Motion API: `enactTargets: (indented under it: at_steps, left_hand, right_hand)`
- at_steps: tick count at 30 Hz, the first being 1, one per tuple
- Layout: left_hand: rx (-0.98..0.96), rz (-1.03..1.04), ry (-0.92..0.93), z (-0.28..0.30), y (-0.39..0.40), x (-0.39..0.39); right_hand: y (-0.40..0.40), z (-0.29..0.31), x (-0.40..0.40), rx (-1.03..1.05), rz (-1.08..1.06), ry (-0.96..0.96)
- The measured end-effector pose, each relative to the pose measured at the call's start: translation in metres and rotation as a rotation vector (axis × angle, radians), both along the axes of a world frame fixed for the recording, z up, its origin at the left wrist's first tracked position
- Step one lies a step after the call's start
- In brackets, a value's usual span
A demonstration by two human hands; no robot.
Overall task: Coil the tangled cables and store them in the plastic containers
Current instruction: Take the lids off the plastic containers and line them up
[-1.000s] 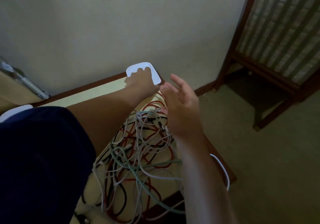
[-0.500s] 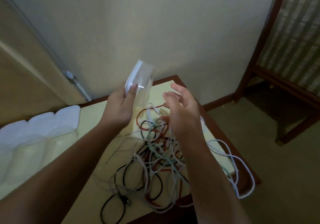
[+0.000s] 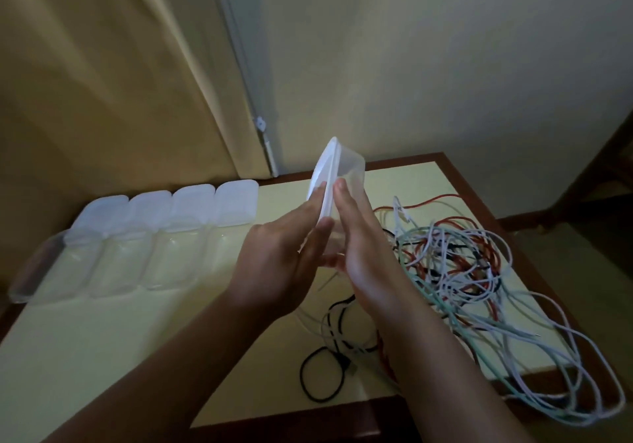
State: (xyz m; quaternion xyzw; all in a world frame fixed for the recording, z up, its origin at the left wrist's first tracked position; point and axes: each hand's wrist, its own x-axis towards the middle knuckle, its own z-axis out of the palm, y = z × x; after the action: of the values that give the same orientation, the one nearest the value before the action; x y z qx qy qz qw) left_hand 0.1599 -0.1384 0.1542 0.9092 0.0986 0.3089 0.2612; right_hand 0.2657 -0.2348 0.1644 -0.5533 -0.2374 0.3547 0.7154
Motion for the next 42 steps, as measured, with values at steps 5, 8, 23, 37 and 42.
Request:
enactTargets:
  at_steps: [5,8,23,37,42]
  left_hand:
    - [-0.1,0.004,-0.027,-0.002,0.008,0.0]
    - [-0.171,-0.032,-0.079,0.001,0.01,0.007]
    - [-0.359,-0.075,-0.27,-0.016,0.01,0.044]
    - [0.095,0.5,-0.181,-0.011,0.084,0.053]
    - [0.433,0.31,0.348,-0.06,0.129,0.1]
  right_hand:
    - [0.019,-0.011,0.001,-0.015,-0.015,-0.062]
    - [0.025,-0.011,0.006,0.024,-0.055,-0.09]
    - [0.035,-0.02,0.031,0.086,-0.117,-0.042]
    - [-0.004,-0.013,0.057,0.003,-0.141,0.137]
    - [-0.002,-0.012,0.059,-0.024,-0.157,0.106]
